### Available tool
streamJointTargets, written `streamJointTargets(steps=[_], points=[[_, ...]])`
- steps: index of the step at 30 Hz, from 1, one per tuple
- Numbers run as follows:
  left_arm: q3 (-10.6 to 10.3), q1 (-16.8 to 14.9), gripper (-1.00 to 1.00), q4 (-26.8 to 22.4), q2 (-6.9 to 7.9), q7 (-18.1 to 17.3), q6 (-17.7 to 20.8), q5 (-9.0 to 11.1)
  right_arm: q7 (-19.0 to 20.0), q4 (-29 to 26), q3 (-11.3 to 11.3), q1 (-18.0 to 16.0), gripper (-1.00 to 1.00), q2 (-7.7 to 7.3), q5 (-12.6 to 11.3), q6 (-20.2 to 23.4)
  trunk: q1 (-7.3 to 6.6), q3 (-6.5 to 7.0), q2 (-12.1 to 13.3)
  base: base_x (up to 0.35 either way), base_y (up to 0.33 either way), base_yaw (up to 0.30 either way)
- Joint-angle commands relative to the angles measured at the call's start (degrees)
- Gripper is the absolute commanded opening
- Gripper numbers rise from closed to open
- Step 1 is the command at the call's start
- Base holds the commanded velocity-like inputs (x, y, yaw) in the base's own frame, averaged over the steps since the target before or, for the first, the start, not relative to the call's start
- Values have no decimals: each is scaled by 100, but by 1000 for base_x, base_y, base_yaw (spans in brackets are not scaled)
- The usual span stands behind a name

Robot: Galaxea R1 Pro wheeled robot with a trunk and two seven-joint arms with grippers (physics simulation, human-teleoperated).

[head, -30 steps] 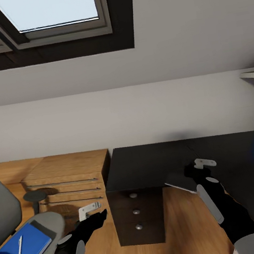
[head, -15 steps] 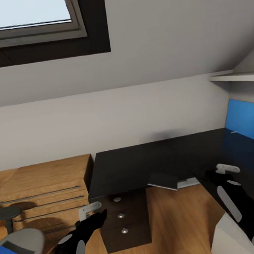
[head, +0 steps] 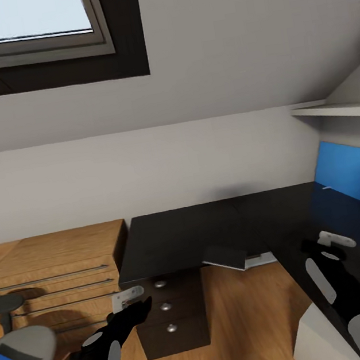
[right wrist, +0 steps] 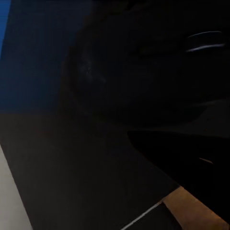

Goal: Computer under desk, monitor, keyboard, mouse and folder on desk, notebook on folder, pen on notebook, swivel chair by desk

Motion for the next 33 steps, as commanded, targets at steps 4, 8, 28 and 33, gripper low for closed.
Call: streamJointTargets(steps=[4, 8, 28, 33], points=[[4, -4, 100, -6, -4, 35, 36, 61, -89, 1225, -10, -709, -100, -99, -27, -109, 0, -8, -5, 0, -87, 0], [4, -4, 100, -6, -4, 35, 38, 62, -105, 1821, -14, -1091, -100, -246, -28, -342, 0, -8, -5, 0, -18, 0], [4, -4, 100, -6, -4, 34, 40, 66, -109, 3562, -37, -1917, -100, -1059, -290, -835, 0, -8, -5, 0, -1, 0], [4, -4, 100, -9, -4, 30, 51, 73, -91, 3540, -175, -1919, -100, -1032, -305, -1087, 0, -8, -5, 0, 0, 0]])
